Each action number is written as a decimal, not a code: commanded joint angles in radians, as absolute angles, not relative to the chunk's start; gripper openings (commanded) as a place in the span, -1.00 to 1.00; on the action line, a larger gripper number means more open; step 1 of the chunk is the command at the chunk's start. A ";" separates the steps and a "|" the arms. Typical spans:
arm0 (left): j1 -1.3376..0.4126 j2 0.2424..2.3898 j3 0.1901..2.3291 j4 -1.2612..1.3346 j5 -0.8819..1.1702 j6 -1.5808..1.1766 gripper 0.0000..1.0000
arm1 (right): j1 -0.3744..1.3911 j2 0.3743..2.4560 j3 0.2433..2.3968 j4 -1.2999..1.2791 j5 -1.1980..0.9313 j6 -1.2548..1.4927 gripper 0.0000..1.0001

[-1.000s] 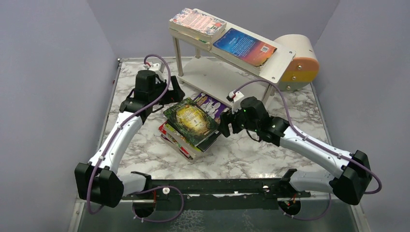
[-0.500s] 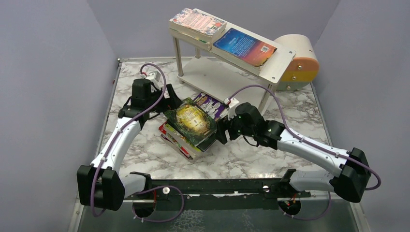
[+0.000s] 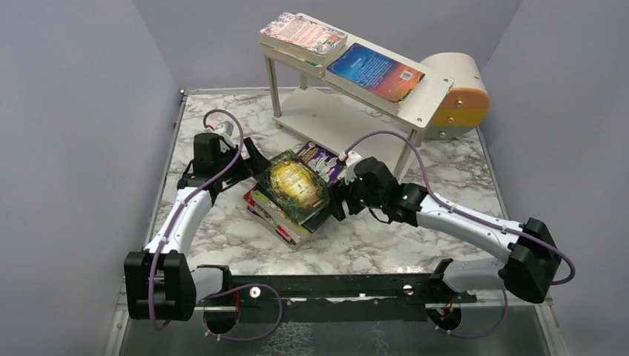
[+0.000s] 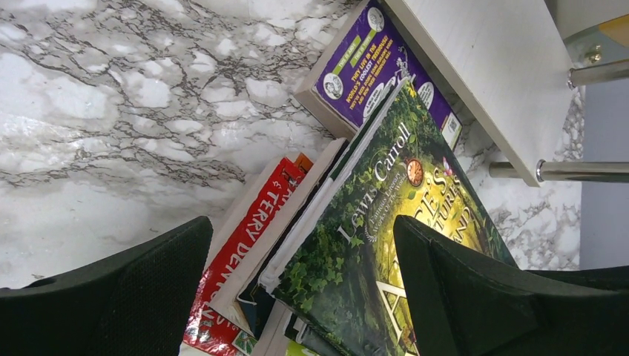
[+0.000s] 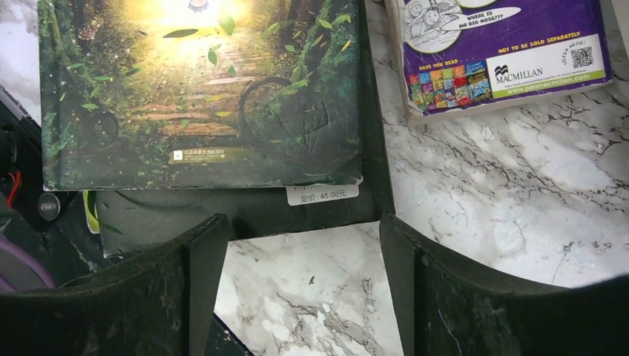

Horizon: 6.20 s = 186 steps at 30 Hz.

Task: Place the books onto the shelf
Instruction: Pick up the book from the center of the board, then place the book on the shelf.

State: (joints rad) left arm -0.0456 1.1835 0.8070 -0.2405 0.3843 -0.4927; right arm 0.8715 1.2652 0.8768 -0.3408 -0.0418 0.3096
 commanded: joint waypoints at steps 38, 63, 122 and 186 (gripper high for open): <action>0.037 1.113 0.525 0.339 0.654 -0.733 0.37 | 0.880 1.382 0.934 -0.247 -0.032 0.264 0.47; 0.056 1.219 0.532 0.494 0.708 -0.856 -1.00 | 0.886 1.390 0.936 -0.235 -0.002 0.262 0.47; -0.153 2.055 1.038 1.288 0.205 -1.442 -1.00 | 0.886 1.143 0.866 -0.340 0.179 0.299 0.47; -0.050 2.204 1.119 1.061 0.422 -1.418 -0.08 | 0.886 1.229 0.933 -0.315 0.204 0.298 0.47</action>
State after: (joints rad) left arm -0.0620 2.1876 1.0786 1.0527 0.3645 -1.4235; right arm 0.8783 1.2186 0.8959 -0.3443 0.1757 0.3023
